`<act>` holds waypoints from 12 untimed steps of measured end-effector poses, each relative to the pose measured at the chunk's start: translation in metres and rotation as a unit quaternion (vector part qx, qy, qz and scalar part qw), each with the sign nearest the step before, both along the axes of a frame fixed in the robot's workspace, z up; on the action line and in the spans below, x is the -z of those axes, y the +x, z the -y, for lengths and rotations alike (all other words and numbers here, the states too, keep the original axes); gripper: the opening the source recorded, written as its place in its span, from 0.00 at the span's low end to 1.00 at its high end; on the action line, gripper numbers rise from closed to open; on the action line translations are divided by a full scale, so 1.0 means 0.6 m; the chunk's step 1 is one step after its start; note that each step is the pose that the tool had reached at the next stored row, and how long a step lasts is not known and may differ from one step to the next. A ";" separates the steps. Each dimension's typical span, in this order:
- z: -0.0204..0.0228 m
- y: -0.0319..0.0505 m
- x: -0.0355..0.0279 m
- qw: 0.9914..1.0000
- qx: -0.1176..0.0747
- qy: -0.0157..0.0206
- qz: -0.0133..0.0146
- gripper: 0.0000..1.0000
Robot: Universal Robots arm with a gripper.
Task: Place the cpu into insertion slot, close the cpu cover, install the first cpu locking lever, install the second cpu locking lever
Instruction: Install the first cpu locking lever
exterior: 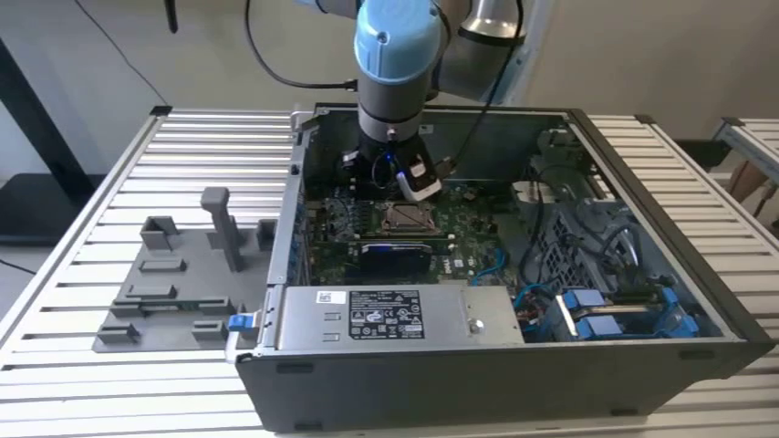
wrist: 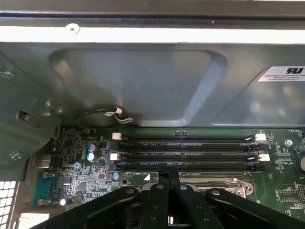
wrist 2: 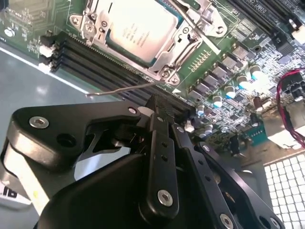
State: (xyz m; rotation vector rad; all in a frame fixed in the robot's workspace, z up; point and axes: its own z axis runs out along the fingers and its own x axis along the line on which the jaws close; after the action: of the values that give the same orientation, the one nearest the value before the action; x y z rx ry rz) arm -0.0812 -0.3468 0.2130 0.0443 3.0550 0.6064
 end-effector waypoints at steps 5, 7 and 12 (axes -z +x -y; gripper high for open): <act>0.0000 0.000 0.005 1.000 0.010 0.000 0.000 0.11; 0.0000 0.001 0.007 1.000 0.013 0.000 0.000 0.11; -0.0015 0.001 0.012 1.000 0.015 0.000 0.000 0.11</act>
State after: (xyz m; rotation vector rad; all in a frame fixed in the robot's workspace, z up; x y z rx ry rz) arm -0.0808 -0.3459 0.2060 0.0913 3.0483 0.6043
